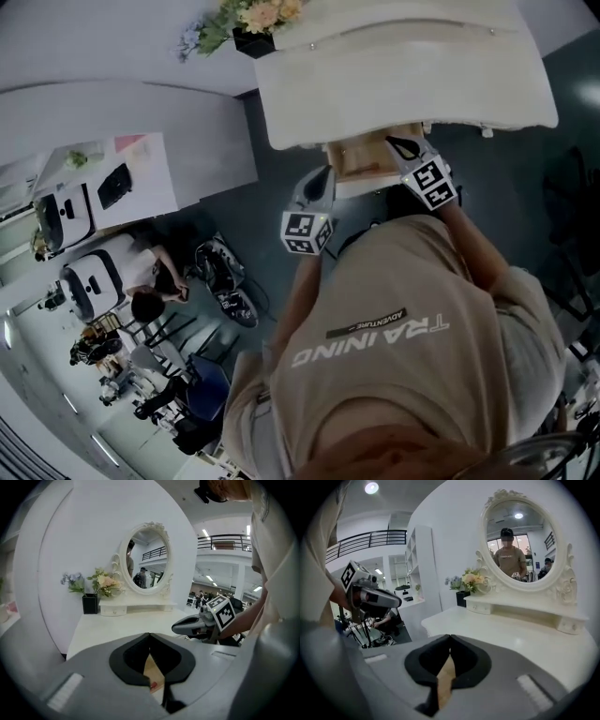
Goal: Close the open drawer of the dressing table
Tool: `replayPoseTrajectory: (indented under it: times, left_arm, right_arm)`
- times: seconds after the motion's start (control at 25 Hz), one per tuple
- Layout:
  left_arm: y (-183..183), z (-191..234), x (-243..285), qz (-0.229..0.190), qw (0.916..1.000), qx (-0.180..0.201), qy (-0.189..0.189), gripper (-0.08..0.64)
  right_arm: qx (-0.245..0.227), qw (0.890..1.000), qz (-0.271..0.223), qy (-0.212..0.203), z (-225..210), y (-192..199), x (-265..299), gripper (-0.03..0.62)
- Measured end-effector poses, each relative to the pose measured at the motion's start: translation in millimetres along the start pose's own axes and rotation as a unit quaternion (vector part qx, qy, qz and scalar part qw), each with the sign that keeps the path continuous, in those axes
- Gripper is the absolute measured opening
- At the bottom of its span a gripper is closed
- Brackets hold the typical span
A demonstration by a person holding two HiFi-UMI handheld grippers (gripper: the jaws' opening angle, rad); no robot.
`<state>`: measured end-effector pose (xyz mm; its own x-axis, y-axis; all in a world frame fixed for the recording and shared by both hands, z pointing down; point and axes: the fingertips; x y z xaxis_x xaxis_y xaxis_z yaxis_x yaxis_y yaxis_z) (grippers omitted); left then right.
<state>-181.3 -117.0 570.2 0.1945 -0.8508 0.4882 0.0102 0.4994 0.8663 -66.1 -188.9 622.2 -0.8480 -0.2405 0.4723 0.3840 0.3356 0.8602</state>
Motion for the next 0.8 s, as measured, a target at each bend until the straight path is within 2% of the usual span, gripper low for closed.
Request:
replayPoseTrajectory:
  times: [0.12,0.32,0.4,0.52,0.64,0.8]
  left_arm:
    - [-6,15,14,0.004,0.9998,-0.013,-0.011,0.000]
    - [21,33,18,0.035,0.9986,-0.038,-0.006,0.000]
    - [33,40,21,0.046,0.9981,-0.039,0.007,0.000]
    - [44,46,22,0.051,0.9978,-0.029,0.033,0.000]
    - [54,50,16,0.060,0.9964,-0.014,0.059,0.000]
    - [66,68,42,0.087,0.9930,-0.001,0.080,0.000]
  right_arm:
    - [-0.017,0.999,0.018,-0.021,-7,0,16,0.003]
    - [0.012,0.998,0.046,-0.030,-3,19,28,0.005]
    - [0.021,0.998,0.056,-0.018,-7,25,31,0.005]
    - [0.019,0.997,0.075,0.023,-16,34,27,0.005]
    - [0.054,0.993,0.093,0.046,-9,49,15,0.005]
    - [0.091,0.987,0.117,0.066,-14,64,16,0.005]
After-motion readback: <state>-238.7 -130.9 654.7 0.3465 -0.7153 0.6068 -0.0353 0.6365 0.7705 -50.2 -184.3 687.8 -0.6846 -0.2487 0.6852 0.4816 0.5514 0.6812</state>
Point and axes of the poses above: the fingertips, and each gripper's own axes: x forward along the fingers, z to its left, y out of its underside, and after that the axes turned 8 degrees about -y, right-handed
